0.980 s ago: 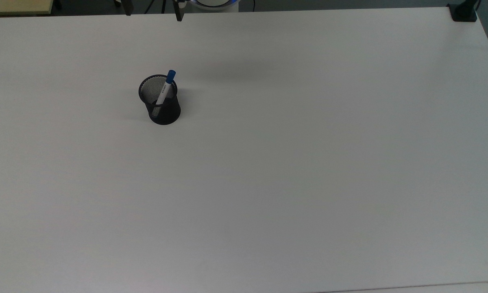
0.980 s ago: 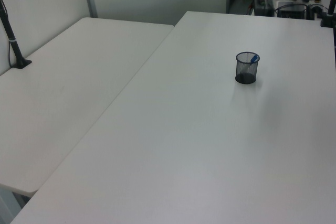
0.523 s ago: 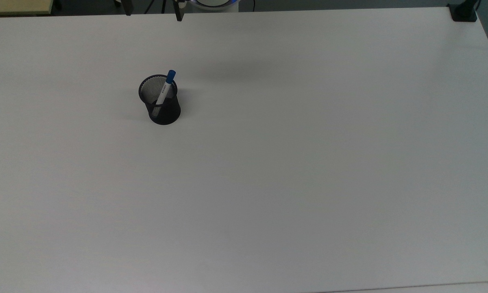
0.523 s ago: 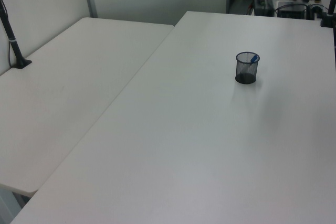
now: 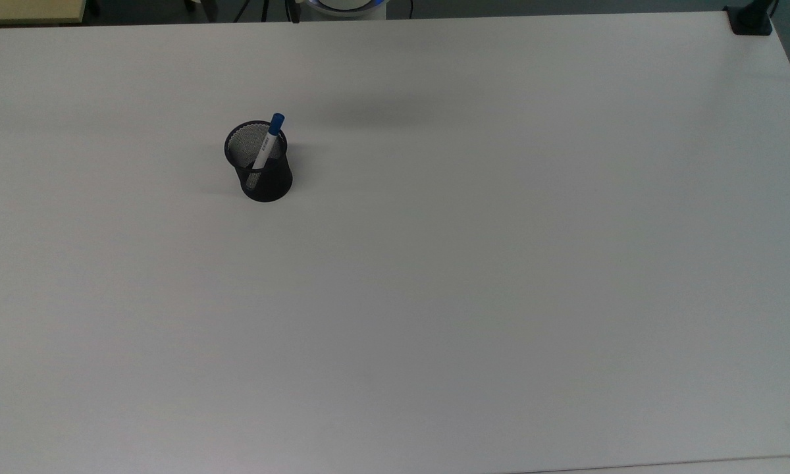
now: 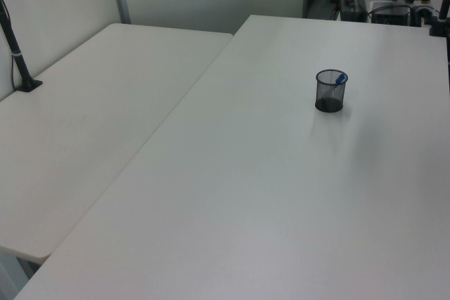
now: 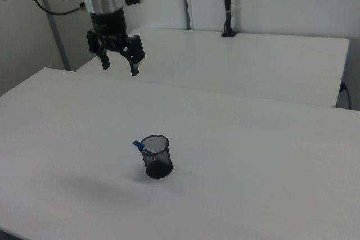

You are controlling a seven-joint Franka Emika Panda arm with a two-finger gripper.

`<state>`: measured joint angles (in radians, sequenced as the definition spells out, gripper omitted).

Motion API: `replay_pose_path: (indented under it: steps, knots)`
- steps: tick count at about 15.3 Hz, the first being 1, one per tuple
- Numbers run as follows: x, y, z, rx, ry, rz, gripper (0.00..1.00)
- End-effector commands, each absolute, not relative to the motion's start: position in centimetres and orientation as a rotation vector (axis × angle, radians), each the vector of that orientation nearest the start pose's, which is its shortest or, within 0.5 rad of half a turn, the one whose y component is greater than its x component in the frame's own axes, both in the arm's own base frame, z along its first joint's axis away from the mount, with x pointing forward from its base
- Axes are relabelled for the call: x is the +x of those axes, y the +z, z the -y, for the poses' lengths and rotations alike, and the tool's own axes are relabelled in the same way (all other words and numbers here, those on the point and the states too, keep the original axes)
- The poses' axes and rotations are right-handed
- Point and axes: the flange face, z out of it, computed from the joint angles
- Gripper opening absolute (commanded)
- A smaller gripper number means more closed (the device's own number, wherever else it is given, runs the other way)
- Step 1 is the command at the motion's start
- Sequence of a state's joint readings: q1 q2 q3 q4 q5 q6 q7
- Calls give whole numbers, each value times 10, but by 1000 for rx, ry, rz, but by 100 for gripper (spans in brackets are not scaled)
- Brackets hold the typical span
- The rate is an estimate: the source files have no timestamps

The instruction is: Remove the marker

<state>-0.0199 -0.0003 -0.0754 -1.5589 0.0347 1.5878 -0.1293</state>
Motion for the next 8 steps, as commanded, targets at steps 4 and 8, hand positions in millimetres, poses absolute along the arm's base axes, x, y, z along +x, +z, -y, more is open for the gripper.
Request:
replay_pose_path:
  steps: [4,8]
  knots:
    - [539,601,49,-3123,268,679,100]
    - [542,564,42,-3195,349,463,93]
